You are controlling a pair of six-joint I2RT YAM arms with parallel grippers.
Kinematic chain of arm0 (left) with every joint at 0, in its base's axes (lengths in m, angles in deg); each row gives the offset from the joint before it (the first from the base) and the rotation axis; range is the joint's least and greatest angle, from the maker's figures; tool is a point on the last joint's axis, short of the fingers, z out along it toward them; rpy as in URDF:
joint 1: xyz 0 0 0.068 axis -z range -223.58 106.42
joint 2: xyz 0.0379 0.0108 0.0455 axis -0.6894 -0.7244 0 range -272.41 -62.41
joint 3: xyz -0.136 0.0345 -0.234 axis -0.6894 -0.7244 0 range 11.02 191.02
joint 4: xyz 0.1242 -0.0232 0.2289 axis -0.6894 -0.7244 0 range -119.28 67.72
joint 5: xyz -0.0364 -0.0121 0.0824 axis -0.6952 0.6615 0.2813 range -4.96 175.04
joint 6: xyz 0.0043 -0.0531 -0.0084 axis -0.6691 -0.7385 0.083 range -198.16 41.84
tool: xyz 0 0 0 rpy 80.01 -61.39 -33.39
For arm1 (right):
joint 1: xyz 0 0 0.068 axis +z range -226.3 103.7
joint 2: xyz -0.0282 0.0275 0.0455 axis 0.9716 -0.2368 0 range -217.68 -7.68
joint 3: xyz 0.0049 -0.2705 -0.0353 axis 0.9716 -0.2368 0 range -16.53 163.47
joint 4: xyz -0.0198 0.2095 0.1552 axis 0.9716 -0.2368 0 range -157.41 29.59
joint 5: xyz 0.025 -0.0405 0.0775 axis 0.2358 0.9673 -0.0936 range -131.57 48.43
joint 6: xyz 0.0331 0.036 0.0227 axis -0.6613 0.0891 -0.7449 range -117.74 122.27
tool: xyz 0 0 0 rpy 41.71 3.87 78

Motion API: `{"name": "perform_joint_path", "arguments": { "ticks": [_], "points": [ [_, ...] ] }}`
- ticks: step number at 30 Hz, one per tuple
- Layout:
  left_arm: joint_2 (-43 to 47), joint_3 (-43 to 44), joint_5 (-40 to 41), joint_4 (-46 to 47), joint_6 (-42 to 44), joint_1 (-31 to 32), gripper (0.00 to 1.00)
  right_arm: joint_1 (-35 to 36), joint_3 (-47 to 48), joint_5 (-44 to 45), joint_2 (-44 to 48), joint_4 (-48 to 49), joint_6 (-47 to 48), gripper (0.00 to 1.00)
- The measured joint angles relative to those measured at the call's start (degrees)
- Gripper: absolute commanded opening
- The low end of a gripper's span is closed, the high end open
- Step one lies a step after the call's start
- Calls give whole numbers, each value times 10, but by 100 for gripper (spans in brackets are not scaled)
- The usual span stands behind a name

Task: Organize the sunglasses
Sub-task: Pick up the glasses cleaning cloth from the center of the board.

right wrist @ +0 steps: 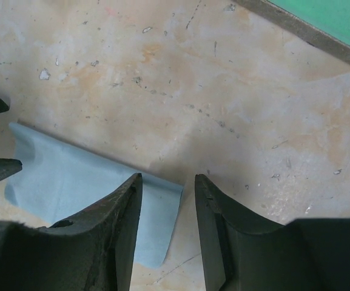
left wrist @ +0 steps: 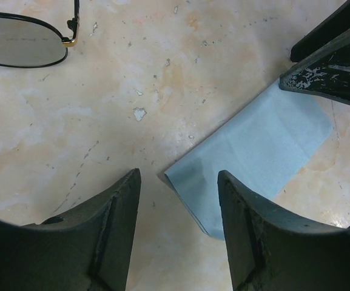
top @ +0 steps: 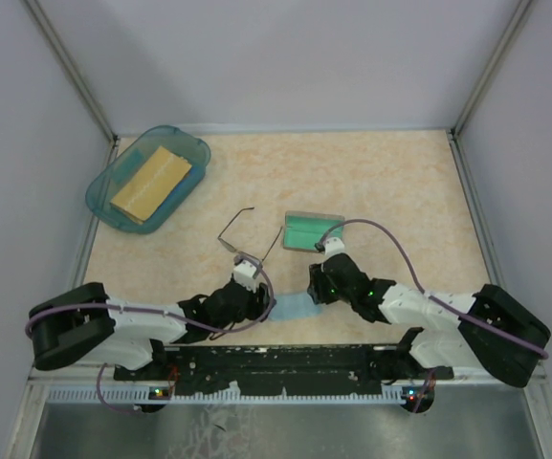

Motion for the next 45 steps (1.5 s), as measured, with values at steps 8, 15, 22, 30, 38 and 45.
{"name": "perform_joint_path", "arguments": {
  "ticks": [8,15,22,30,38,45],
  "points": [
    [-7,0,-9,11,-5,-6,56,-4,0,-8,-4,12,0,36],
    [-13,-1,-18,21,-7,-12,51,-5,0,-12,-5,12,0,33],
    [-21,-1,-24,33,-11,-13,46,-5,-1,-15,-5,13,-1,29],
    [-25,-1,-28,37,-16,-16,40,-5,-2,-17,-5,16,-2,23],
    [-25,-3,-28,37,-17,-19,37,-6,-2,-19,-5,16,-2,16],
    [-25,-4,-28,37,-17,-21,30,-9,-2,-19,-6,21,-2,11]
  ]
}}
